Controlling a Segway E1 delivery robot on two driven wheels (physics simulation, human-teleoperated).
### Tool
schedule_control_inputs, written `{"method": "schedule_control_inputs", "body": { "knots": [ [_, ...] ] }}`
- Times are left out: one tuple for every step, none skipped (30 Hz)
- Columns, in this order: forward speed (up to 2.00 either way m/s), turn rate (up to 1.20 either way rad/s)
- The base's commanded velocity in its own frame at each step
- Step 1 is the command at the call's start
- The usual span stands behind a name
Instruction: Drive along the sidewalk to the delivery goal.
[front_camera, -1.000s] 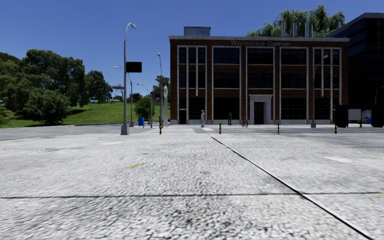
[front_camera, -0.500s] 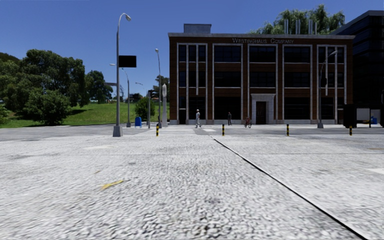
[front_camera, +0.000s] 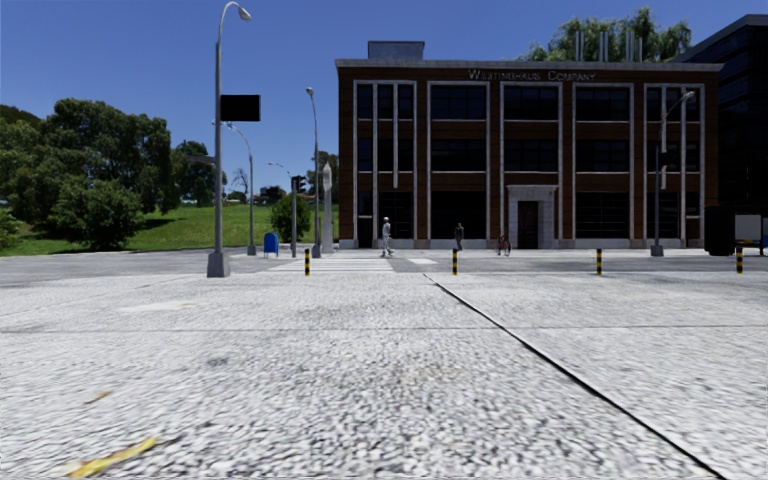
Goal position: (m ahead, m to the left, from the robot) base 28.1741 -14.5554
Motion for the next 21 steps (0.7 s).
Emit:
{"method": "schedule_control_inputs", "body": {
  "knots": [
    [2.00, 0.07],
    [2.00, 0.12],
    [2.00, 0.19],
    [2.00, 0.19],
    [2.00, 0.20],
    [2.00, 0.21],
    [2.00, 0.29],
    [2.00, 0.34],
    [2.00, 0.34],
    [2.00, 0.35],
    [2.00, 0.30],
    [2.00, 0.08],
    [2.00, 0.00],
    [2.00, 0.00],
    [2.00, 0.00],
    [2.00, 0.00],
    [2.00, 0.00],
    [2.00, 0.00],
    [2.00, 0.00],
    [2.00, 0.00],
    [2.00, 0.00]
  ]
}}
